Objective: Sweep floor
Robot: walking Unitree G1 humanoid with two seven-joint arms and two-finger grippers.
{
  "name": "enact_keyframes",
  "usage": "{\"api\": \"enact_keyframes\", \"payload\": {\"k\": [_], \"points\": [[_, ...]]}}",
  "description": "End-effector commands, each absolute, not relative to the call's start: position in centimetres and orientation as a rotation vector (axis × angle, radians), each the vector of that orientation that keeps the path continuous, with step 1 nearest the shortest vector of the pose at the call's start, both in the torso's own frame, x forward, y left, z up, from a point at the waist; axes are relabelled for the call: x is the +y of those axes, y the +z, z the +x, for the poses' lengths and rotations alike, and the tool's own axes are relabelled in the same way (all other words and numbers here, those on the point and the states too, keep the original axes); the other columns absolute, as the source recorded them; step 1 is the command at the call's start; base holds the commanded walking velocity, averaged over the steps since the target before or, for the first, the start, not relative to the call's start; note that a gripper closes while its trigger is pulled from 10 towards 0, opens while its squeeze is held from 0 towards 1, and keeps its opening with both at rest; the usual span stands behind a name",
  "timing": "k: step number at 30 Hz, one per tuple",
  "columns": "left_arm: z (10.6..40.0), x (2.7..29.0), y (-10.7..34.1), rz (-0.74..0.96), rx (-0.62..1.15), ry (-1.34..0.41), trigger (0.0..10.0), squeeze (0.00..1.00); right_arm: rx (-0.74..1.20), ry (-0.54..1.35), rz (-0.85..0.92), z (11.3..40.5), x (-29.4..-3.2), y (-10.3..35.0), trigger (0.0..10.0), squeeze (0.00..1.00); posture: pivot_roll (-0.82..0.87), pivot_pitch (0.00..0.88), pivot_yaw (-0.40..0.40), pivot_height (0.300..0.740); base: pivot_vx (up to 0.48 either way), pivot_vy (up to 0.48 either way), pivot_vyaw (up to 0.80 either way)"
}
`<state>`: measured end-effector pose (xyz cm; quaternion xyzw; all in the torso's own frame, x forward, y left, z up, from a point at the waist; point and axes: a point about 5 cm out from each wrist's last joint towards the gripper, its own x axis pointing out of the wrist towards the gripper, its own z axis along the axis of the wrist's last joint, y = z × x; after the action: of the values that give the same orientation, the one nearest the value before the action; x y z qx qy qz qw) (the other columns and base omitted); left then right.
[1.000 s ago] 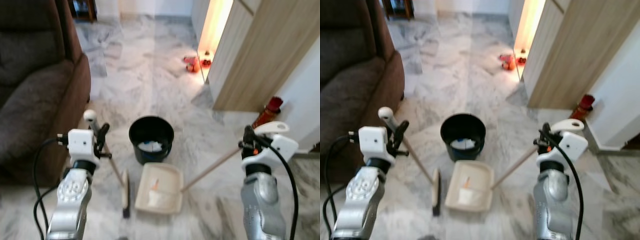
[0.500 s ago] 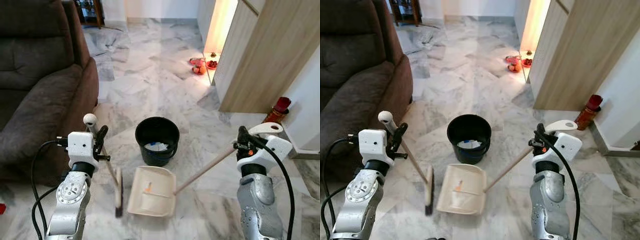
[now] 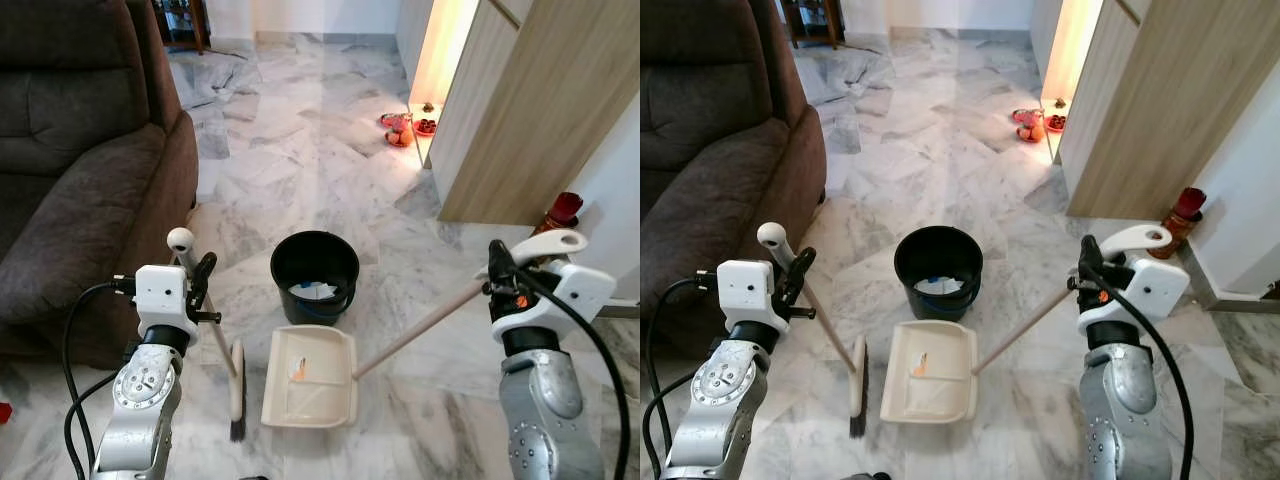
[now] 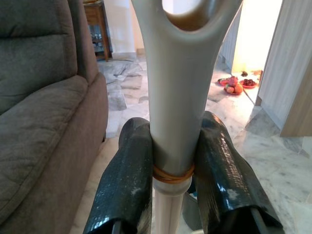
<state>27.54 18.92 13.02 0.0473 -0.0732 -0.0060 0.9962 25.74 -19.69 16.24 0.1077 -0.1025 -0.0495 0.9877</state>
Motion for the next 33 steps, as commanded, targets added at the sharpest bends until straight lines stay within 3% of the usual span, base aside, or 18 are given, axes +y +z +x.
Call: {"api": "enact_keyframes", "payload": {"k": [1,12,33], "points": [[27.7,18.8,13.5,0.111,-0.176,-0.022,10.0,0.00,-0.300,-0.061,0.222,25.3,-19.4,18.7,10.0,0.00,0.07,0.119,-0.028,0.740,0.000,0.000,0.00],[27.8,18.8,13.6,0.109,-0.179,-0.027,10.0,0.00,-0.378,-0.024,0.206,24.7,-19.6,21.8,10.0,0.00,0.06,0.118,-0.027,0.740,0.000,0.000,0.00],[27.3,19.3,13.4,0.125,-0.186,-0.008,10.0,0.00,-0.488,-0.124,0.283,27.3,-19.3,24.3,10.0,0.00,0.08,0.118,-0.035,0.740,0.000,0.000,0.00]]}}
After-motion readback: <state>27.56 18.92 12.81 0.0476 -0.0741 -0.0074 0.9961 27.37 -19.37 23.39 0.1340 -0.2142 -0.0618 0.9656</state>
